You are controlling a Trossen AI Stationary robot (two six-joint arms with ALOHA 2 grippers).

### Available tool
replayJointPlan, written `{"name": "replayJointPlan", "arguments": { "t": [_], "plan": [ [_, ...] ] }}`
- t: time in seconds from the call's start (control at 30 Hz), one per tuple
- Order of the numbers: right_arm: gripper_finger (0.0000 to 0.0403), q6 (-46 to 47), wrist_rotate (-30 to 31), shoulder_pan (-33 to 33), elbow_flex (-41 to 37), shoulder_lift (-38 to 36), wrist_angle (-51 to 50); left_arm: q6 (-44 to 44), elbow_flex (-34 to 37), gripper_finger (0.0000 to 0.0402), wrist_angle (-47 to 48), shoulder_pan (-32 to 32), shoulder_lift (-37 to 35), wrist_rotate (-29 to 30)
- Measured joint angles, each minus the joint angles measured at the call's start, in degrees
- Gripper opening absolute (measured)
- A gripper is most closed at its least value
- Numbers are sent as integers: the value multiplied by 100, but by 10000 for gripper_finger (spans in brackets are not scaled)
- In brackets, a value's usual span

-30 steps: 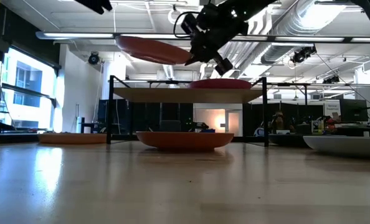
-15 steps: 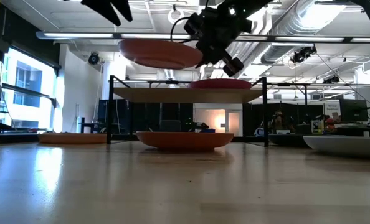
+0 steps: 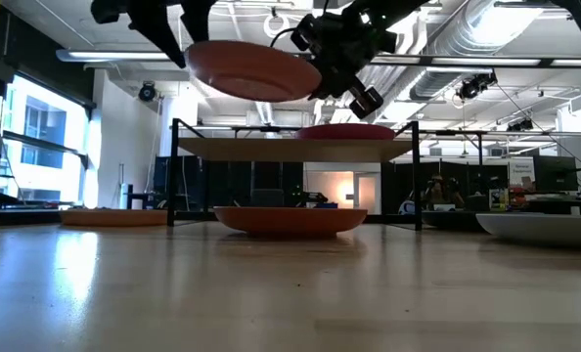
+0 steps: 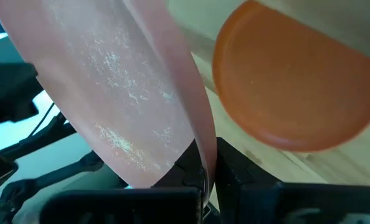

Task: Place and stack plates onto a shelf
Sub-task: Put the light pink plate on the shelf

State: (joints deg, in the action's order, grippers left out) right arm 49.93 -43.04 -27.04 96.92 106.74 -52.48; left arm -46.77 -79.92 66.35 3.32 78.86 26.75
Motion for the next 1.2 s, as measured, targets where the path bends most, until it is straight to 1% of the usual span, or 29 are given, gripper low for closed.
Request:
{"name": "replayJointPlan", "arguments": {
  "t": [0.07, 0.13, 0.2, 0.3, 0.37, 0.43, 0.53, 0.73, 0.9, 1.03, 1.2],
  "plan": [
    [0, -79, -35, 8, 0, 0, -122, -93, 0, 193, 12, -39, -20, 24],
    [0, -246, -31, 8, 0, 0, -327, -136, 0, 193, 17, -67, -81, -119],
    [0, -404, 5, 8, 0, 0, -552, -98, 0, 193, 16, -124, -186, -522],
    [0, -496, 78, 8, 0, 0, -632, 39, 0, 193, -19, -217, -298, -1353],
    [0, -498, 76, 8, 0, 0, -604, 34, 0, 192, -24, -269, -303, -1698],
    [0, -498, 76, 8, 0, 0, -602, -91, 0, 189, -24, -327, -284, -1687],
    [0, -521, 49, 35, 0, 0, -602, -260, 1, 182, -29, -422, -167, -1442],
    [0, -541, -62, 51, 0, 0, -596, -626, 2, 168, -76, -420, 40, -1441],
    [0, -541, -59, 47, 0, 0, -577, -695, 2, 153, -79, -401, 217, -1348],
    [0, -541, -62, 47, 0, 0, -578, -697, 2, 125, -79, -405, 251, -1270],
    [0, -631, -43, 47, 0, 0, -582, -593, -4, 67, -95, -405, 163, -1268]
  ]
}}
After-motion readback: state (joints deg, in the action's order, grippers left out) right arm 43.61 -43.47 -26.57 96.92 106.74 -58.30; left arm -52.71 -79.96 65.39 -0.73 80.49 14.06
